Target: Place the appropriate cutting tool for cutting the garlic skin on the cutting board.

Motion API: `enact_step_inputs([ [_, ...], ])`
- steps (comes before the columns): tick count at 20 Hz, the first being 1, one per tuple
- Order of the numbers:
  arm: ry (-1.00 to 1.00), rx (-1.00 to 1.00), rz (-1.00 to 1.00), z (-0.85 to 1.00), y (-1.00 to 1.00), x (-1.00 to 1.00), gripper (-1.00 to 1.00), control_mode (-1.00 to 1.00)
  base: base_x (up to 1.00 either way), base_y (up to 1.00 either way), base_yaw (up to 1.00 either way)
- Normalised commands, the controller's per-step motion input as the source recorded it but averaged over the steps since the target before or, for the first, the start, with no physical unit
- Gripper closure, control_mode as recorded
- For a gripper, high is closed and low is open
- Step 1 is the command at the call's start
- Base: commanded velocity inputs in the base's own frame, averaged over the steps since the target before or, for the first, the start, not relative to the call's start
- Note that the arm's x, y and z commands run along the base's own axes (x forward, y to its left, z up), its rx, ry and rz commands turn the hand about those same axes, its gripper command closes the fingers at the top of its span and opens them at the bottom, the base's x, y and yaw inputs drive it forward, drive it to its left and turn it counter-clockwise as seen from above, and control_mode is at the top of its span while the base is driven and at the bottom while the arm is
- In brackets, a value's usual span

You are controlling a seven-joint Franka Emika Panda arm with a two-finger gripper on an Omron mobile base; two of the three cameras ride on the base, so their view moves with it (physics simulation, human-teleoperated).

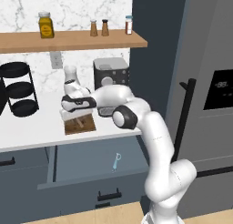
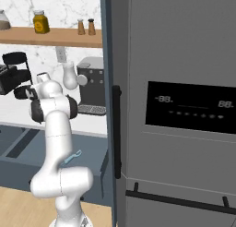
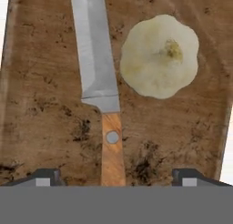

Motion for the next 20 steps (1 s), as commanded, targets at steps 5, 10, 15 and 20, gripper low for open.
enact_step_inputs([
  [5,-0.04,0.04,0.0,0.46,0.0,-0.36,-1.0,-1.0,0.0,0.0,0.0],
  [10,-0.17,0.0,-0.08,-0.01,-0.15,-0.76,-1.0,-1.0,0.0,0.0,0.0],
  [15,-0.33,0.0,-0.14,0.0,-0.4,-0.94,-1.0,-1.0,0.0,0.0,0.0],
  [20,-0.27,0.11,-0.14,0.31,-0.65,-0.95,-1.0,-1.0,0.0,0.0,0.0],
])
